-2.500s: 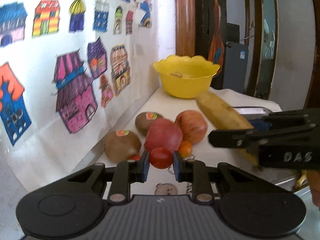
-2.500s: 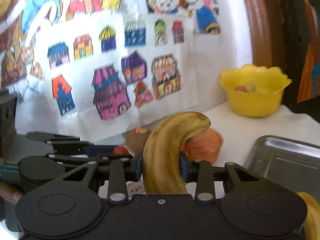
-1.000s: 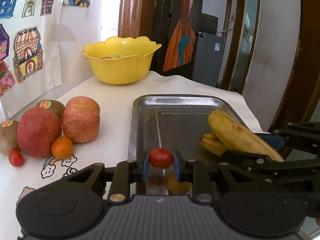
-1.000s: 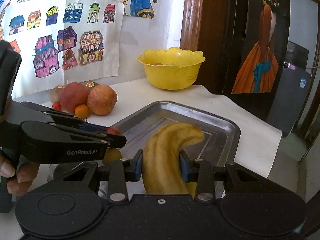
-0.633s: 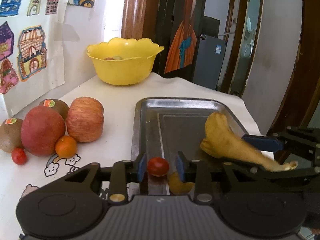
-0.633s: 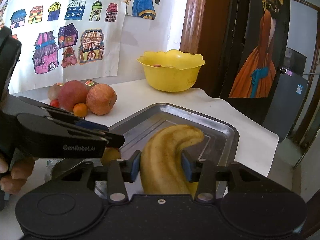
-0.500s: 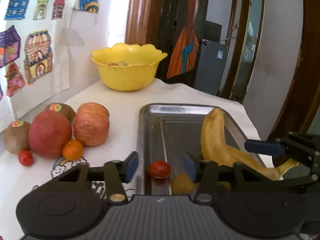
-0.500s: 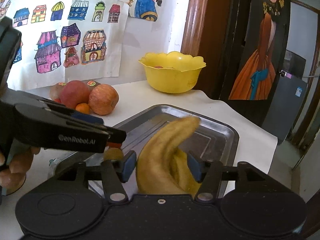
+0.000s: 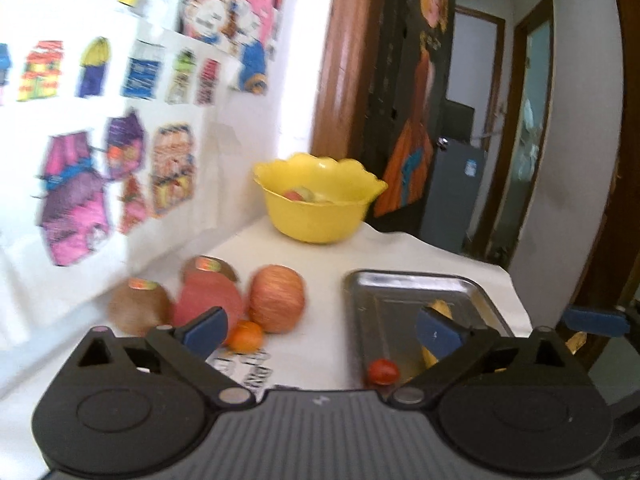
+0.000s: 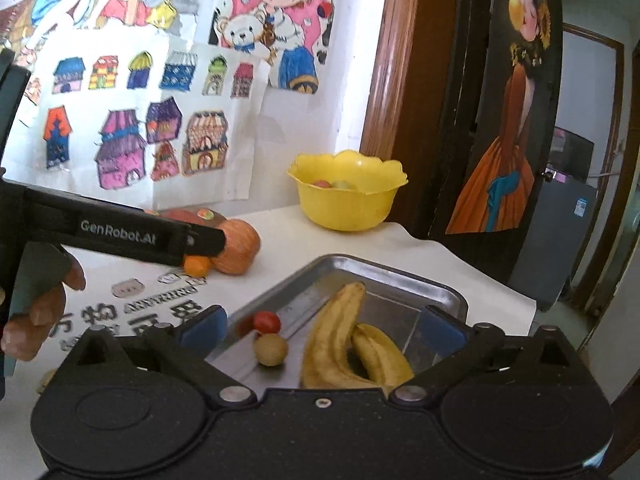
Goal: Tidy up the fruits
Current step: 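Lift both tools away from the tray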
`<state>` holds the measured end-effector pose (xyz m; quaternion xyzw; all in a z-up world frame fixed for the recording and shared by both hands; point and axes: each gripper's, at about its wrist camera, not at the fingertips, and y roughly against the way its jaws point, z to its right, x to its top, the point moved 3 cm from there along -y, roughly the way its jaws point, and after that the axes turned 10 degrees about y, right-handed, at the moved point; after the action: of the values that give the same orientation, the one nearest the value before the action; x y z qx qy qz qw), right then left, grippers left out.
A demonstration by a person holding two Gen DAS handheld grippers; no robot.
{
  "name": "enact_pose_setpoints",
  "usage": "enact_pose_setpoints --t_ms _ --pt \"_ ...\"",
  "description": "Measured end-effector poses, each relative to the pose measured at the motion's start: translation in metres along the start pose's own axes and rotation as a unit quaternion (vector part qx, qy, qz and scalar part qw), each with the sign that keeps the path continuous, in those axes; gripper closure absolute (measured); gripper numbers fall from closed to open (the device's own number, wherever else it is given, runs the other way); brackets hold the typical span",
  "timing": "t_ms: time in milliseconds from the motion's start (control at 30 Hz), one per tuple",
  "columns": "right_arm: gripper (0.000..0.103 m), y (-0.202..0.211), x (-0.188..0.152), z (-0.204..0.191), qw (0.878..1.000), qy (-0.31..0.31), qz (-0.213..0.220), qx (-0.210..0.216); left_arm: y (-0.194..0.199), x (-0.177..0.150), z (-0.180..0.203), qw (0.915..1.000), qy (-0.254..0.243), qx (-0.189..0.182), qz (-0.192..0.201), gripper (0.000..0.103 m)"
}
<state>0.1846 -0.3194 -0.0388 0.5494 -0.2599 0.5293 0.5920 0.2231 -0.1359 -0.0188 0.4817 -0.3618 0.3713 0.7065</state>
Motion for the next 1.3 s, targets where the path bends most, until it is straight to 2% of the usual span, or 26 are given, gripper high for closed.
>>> enact_pose_setpoints --t_ms 367,567,733,933,1100,1200,1300 --pt "0.001 0.068 0.033 -0.059 0.999 -0.031 0.013 -0.003 0.082 0.016 -0.084 0.9969 0.016 0.061 0.047 0.000" --pt "0.001 0.092 0.055 -0.105 0.999 -0.050 0.016 0.008 0.116 0.022 -0.128 0.9945 0.001 0.094 0.047 0.000" --pt "0.001 0.091 0.070 -0.146 0.997 -0.073 -0.007 0.027 0.135 0.023 -0.153 0.9939 -0.020 0.101 0.041 0.000" --pt "0.001 0.077 0.082 -0.189 0.990 -0.101 -0.044 0.090 0.135 0.025 -0.169 0.9937 -0.030 0.102 0.036 0.000" --pt "0.001 0.065 0.097 -0.205 0.992 -0.085 -0.038 0.086 0.130 0.023 -0.171 0.9927 -0.049 0.105 0.033 0.000" --pt "0.001 0.054 0.099 -0.200 0.993 -0.078 -0.034 0.085 0.122 0.019 -0.166 0.9917 -0.075 0.101 0.026 0.000" --pt "0.001 0.045 0.087 -0.186 0.994 -0.074 -0.034 0.078 0.112 0.012 -0.160 0.9911 -0.090 0.096 0.022 0.000"
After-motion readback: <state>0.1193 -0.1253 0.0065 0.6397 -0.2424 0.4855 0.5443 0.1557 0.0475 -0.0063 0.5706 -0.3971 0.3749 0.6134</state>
